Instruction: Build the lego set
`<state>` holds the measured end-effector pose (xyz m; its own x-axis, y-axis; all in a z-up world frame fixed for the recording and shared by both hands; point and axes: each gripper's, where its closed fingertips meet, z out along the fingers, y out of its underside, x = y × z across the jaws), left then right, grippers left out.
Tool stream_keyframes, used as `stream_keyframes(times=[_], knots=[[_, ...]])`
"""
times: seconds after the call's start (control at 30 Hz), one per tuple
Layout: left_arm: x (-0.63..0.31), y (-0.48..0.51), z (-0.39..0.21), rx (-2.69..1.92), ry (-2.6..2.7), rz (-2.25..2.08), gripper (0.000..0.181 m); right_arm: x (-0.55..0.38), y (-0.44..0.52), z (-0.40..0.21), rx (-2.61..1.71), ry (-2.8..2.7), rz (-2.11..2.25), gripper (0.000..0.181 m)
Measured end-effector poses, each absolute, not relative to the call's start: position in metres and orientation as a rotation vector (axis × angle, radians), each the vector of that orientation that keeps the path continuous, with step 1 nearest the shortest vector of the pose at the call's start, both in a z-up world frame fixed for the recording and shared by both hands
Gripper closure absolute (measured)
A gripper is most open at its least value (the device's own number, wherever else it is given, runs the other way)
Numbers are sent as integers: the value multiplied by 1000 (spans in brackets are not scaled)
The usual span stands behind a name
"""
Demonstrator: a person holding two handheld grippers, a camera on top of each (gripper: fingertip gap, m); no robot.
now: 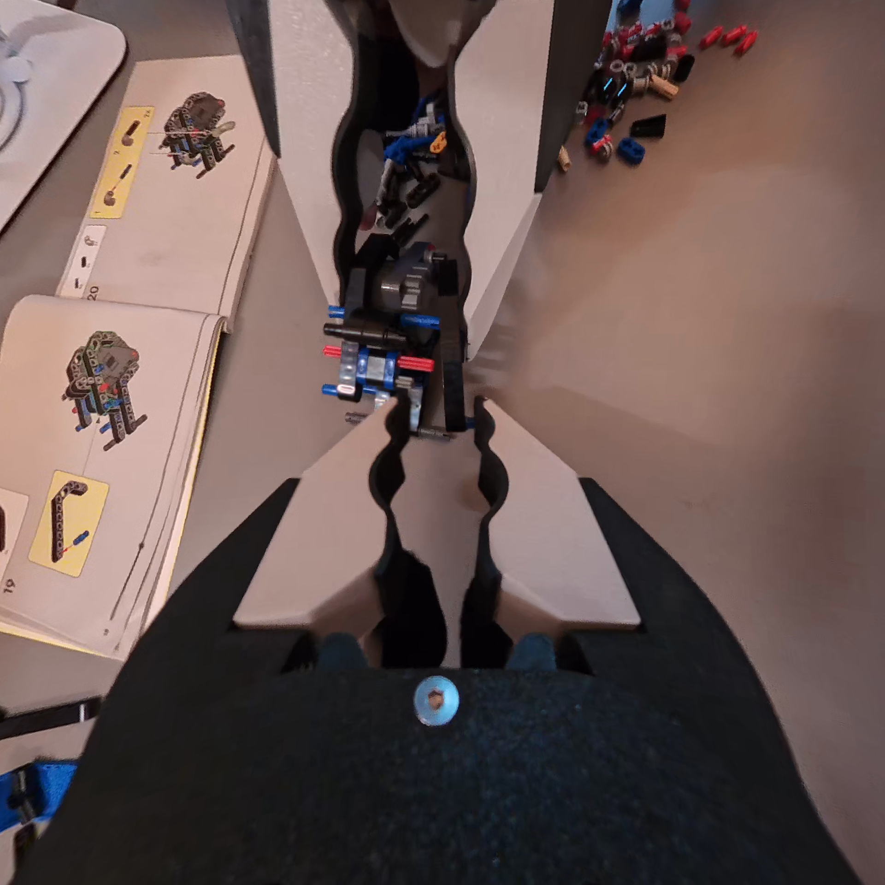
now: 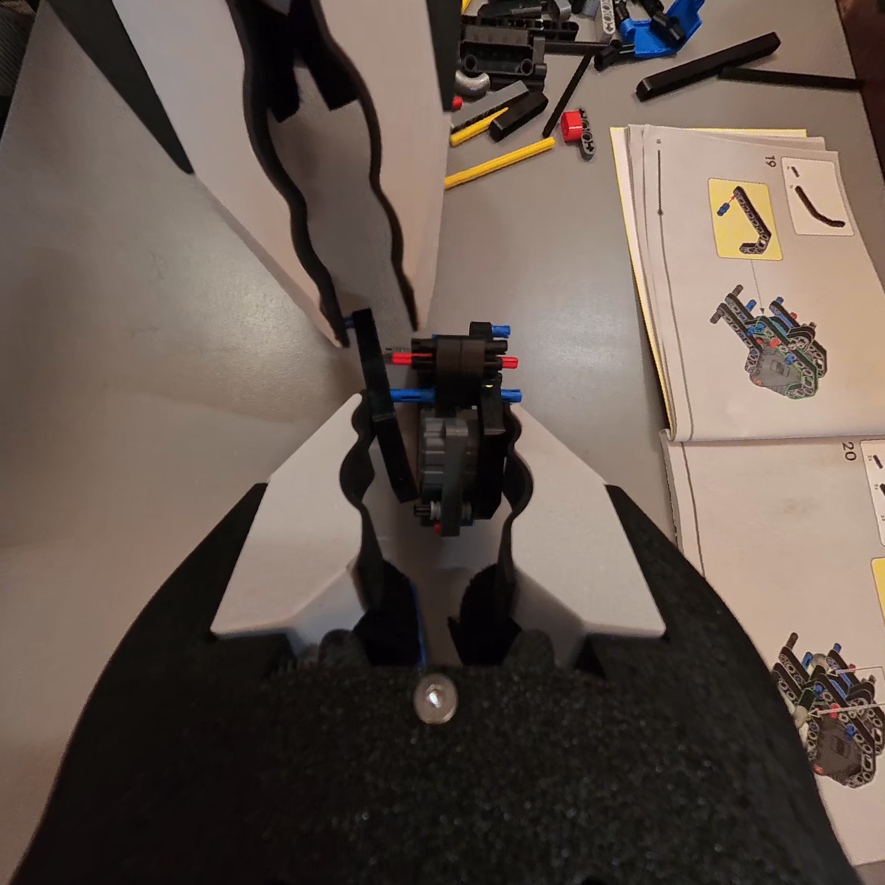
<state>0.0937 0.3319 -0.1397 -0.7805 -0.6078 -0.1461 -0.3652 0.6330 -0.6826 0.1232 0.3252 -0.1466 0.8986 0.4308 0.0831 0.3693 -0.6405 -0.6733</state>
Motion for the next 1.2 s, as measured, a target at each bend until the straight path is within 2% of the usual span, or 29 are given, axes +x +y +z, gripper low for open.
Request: stream_keyframes(times=[0.03,0.3,0.37,0.6,0.8,0.9,1.03,1.2], knots=[[93,334,-138,-791,2481,-948,150,123,325,-147,-2331,-570,110,130],[100,347,-144,-735,2479,-1063,86,123,323,-146,-2334,-571,126,130],[103,344,-154,-678,2501,-1020,79,123,323,-146,-2332,-572,141,130],[114,325,-131,-699,2488,-1228,98,120,321,-146,-2332,-593,148,130],[116,322,-143,-665,2619,-1108,102,119,321,-146,-2332,-597,153,130],[117,321,-145,-673,2654,-1086,117,120,320,-147,-2335,-599,142,130],[118,323,-146,-670,2659,-1057,126,119,320,-147,-2336,-607,147,126],[118,323,-146,-674,2663,-1048,127,118,319,-147,-2335,-609,155,127]])
